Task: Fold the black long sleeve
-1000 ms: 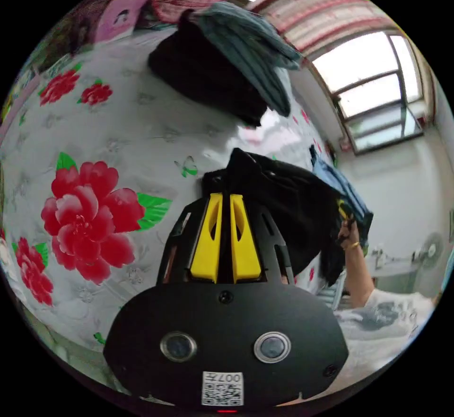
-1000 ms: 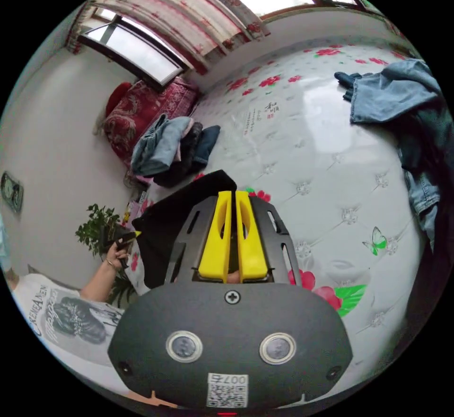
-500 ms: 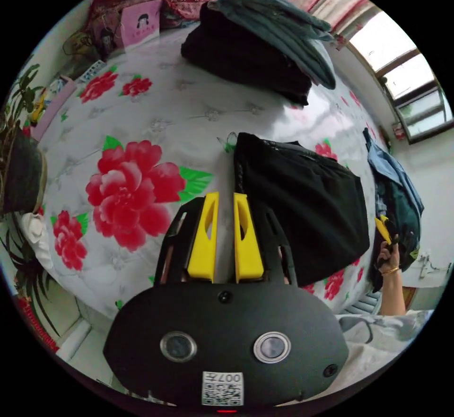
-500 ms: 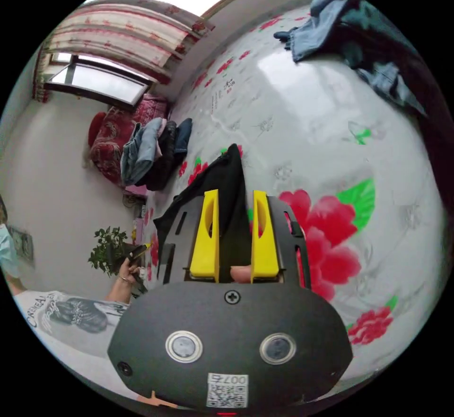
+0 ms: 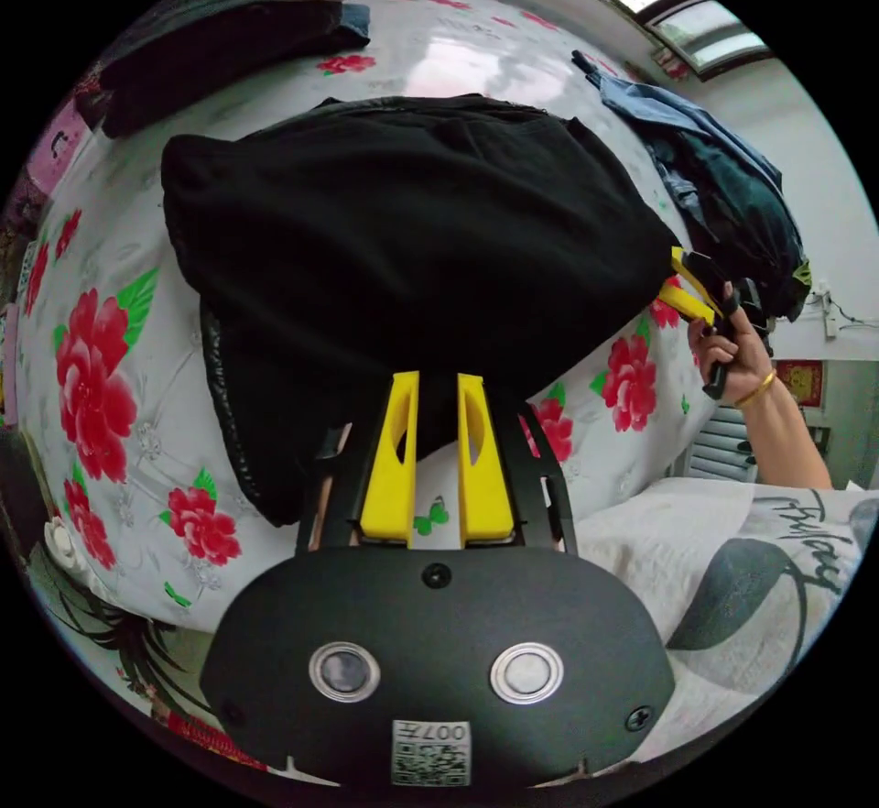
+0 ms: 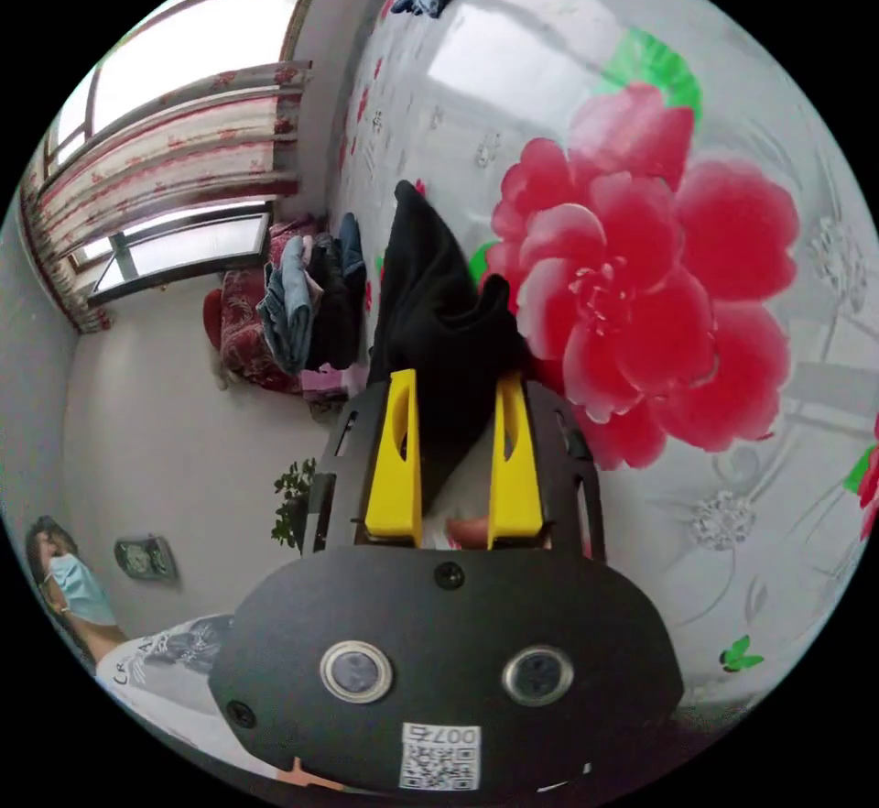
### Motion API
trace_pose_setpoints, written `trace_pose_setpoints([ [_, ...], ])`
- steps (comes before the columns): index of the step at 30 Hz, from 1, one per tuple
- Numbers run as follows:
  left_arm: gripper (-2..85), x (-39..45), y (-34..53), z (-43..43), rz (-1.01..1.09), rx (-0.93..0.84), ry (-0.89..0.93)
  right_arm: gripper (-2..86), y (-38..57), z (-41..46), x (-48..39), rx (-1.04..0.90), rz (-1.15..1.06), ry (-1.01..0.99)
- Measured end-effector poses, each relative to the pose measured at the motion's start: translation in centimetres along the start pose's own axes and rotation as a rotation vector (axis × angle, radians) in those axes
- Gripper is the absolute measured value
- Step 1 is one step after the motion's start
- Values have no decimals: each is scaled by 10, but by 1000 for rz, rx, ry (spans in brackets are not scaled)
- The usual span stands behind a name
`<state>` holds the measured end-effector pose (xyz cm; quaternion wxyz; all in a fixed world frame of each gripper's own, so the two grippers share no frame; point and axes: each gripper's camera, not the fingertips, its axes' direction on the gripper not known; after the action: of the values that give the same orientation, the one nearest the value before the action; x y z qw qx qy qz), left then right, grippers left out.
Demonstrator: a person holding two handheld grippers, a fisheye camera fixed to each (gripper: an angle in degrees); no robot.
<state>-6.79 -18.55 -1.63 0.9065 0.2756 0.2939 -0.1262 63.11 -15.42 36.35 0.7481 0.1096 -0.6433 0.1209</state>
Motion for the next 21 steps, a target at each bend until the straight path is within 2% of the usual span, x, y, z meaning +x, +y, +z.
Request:
trace_pose_setpoints([
  [3,66,-6,9,-11,-22,14,-41,60,6,15,-85,-53,-280,90],
  [5,66,-13,24,-20,-56,50,-36,54,38,41,-183,-128,-619,127],
  [6,67,-22,36,-26,-86,76,-7,53,51,52,-209,-158,-712,144],
  [8,69,-37,57,-31,-135,101,38,54,113,106,-291,-305,-1036,185],
  [11,76,-65,90,-33,-209,115,64,62,201,193,-339,-550,-1305,197],
  [15,89,-107,130,-28,-353,142,141,77,272,306,-313,-806,-1330,222],
  [17,99,-123,144,-22,-419,154,210,86,284,362,-277,-999,-1196,281],
  [18,105,-130,151,-20,-446,171,250,88,281,365,-274,-1006,-1162,262],
  [21,115,-142,161,-15,-444,206,331,100,235,327,-287,-862,-1038,65],
])
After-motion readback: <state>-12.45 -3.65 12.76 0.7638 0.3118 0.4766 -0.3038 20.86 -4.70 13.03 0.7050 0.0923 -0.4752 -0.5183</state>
